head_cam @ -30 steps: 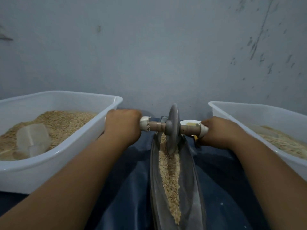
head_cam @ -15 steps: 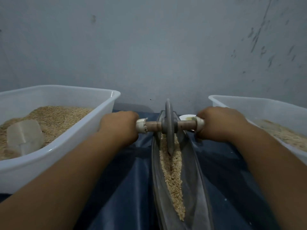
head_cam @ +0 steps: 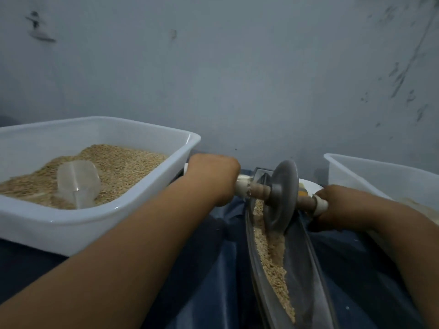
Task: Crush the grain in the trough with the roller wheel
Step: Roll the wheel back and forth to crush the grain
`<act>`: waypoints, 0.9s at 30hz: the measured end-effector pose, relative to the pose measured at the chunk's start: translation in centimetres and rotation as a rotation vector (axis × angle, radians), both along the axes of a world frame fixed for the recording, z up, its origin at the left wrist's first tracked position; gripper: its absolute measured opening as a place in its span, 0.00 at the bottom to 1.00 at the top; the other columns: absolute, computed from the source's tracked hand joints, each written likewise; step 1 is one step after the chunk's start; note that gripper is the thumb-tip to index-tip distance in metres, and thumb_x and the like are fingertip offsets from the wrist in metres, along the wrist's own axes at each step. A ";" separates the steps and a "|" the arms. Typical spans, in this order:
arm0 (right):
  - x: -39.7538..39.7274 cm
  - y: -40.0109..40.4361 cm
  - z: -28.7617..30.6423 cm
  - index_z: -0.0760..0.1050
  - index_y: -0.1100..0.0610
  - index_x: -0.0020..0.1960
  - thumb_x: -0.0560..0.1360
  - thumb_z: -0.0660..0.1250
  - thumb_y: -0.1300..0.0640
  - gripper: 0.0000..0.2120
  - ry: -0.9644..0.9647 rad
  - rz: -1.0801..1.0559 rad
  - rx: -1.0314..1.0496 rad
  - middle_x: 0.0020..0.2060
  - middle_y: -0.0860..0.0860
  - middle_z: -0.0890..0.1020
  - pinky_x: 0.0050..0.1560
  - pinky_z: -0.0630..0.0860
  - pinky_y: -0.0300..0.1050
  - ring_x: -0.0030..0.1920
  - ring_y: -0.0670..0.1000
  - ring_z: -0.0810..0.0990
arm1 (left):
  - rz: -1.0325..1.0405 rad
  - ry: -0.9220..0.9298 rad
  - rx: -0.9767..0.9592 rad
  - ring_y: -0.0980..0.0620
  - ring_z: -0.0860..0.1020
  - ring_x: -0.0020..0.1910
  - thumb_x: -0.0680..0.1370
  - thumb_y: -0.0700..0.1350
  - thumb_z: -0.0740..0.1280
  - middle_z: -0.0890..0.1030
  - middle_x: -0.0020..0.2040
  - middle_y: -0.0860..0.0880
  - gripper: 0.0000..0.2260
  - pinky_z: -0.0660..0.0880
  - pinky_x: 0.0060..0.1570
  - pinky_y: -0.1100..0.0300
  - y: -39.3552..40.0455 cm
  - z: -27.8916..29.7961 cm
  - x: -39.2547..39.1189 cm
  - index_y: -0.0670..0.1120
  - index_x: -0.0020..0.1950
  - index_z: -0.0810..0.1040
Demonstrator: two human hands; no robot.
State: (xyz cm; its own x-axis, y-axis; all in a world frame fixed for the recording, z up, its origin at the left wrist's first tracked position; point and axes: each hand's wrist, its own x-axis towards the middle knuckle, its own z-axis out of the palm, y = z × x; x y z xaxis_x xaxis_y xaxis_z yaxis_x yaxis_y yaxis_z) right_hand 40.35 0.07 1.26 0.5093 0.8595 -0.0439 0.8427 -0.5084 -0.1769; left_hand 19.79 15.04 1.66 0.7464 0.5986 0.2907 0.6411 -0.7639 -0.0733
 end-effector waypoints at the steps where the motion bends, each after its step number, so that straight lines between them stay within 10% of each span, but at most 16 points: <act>1: -0.3 -0.4 0.5 0.78 0.52 0.39 0.63 0.79 0.51 0.11 0.091 0.002 -0.096 0.26 0.47 0.81 0.30 0.75 0.37 0.26 0.45 0.79 | -0.017 0.083 -0.092 0.50 0.76 0.38 0.70 0.45 0.73 0.78 0.40 0.51 0.09 0.71 0.41 0.55 -0.2 0.5 -0.2 0.52 0.47 0.76; 5: -1.2 -1.4 1.5 0.79 0.51 0.40 0.59 0.78 0.46 0.15 0.217 0.018 -0.312 0.29 0.49 0.83 0.32 0.76 0.38 0.29 0.48 0.81 | -0.045 0.254 -0.272 0.49 0.78 0.42 0.68 0.47 0.76 0.79 0.44 0.49 0.16 0.72 0.41 0.55 -0.5 1.3 -0.6 0.50 0.53 0.78; 13: -1.0 0.6 -1.3 0.72 0.44 0.37 0.68 0.71 0.46 0.08 -0.373 -0.074 0.248 0.33 0.41 0.74 0.31 0.64 0.41 0.38 0.51 0.75 | -0.006 -0.199 0.115 0.47 0.78 0.45 0.73 0.47 0.69 0.74 0.40 0.52 0.05 0.72 0.47 0.55 0.3 -1.8 0.6 0.54 0.45 0.74; 27: -3.3 -1.7 -2.0 0.68 0.45 0.35 0.68 0.64 0.45 0.08 -0.501 -0.044 0.204 0.31 0.43 0.70 0.30 0.58 0.40 0.37 0.52 0.70 | 0.020 -0.093 0.008 0.50 0.72 0.38 0.71 0.50 0.69 0.70 0.35 0.54 0.08 0.70 0.41 0.57 -1.6 -2.5 -2.3 0.54 0.42 0.69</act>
State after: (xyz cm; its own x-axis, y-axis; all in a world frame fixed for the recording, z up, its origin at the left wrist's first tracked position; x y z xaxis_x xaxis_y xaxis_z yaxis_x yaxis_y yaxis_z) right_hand 37.02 -1.59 -0.79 0.4609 0.8023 0.3793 0.8277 -0.5428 0.1425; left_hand 17.52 13.47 -0.88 0.7044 0.6100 0.3630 0.6602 -0.7508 -0.0194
